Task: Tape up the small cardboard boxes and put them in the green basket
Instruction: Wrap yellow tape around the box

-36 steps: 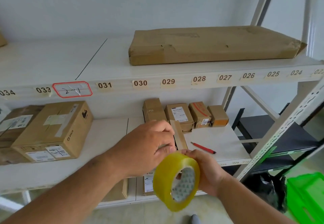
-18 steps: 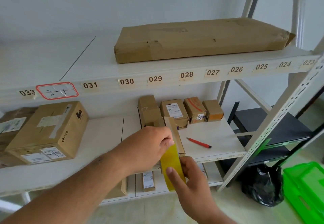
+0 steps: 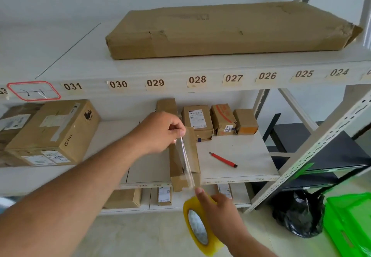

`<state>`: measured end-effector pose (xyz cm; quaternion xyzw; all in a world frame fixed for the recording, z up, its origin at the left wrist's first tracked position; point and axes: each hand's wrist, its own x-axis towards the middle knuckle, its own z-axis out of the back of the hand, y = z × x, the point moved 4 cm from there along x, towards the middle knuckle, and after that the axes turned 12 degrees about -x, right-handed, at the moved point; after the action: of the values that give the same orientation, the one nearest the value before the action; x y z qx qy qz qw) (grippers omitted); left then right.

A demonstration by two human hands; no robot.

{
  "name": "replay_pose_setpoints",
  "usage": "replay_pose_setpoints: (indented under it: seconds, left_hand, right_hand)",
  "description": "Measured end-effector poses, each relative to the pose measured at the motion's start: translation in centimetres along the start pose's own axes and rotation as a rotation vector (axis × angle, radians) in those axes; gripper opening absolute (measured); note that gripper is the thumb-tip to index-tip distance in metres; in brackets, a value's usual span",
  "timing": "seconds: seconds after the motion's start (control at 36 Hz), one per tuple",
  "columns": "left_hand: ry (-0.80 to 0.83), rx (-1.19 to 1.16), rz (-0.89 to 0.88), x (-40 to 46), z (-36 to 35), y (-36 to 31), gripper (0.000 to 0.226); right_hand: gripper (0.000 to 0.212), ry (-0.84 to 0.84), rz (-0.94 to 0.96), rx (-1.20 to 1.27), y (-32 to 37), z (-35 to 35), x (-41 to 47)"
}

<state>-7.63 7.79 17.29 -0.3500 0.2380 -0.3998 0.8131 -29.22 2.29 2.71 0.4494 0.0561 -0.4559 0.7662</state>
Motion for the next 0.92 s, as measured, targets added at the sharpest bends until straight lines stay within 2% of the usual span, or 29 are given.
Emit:
replay_pose_setpoints:
  seconds: [0.06, 0.14, 0.22, 0.33, 0.44, 0.56, 0.69, 0.92]
  left_hand:
    - [0.02, 0.004, 0.047, 1.5, -0.3, 1.6, 0.008]
    - [0.037, 0.016, 0.098, 3.3, -1.4, 4.3, 0.01]
    - [0.046, -0.013, 0.143, 5.2, -2.1, 6.1, 0.008]
    - [0.106, 0.039, 0.124, 7.9, -2.5, 7.4, 0.002]
    - [0.143, 0.066, 0.093, 9.9, -2.8, 8.6, 0.005]
    - [0.194, 0.053, 0.054, 11.9, -2.6, 10.1, 0.011]
    - [0.207, -0.054, 0.054, 13.7, -2.9, 12.3, 0.011]
    - [0.249, -0.12, 0.107, 16.4, -4.3, 14.8, 0.014]
  right_hand:
    - [0.049, 0.008, -0.052, -0.005, -1.6, -0.5, 0.6]
    - [0.034, 0.022, -0.01, -0.029, -2.0, -0.8, 0.9]
    - [0.026, 0.043, 0.032, -0.026, -1.7, -1.1, 1.5]
    - [0.018, 0.102, -0.011, 0.006, -0.9, -1.4, 3.0]
    - [0.015, 0.189, -0.043, -0.008, 0.1, -1.8, 4.1]
    - [0.02, 0.177, -0.032, -0.052, 2.0, -2.5, 5.5]
    - [0.023, 0.134, -0.039, 0.057, 4.0, -3.1, 6.7]
    - [0.018, 0.12, -0.043, 0.096, 5.2, -4.6, 8.9]
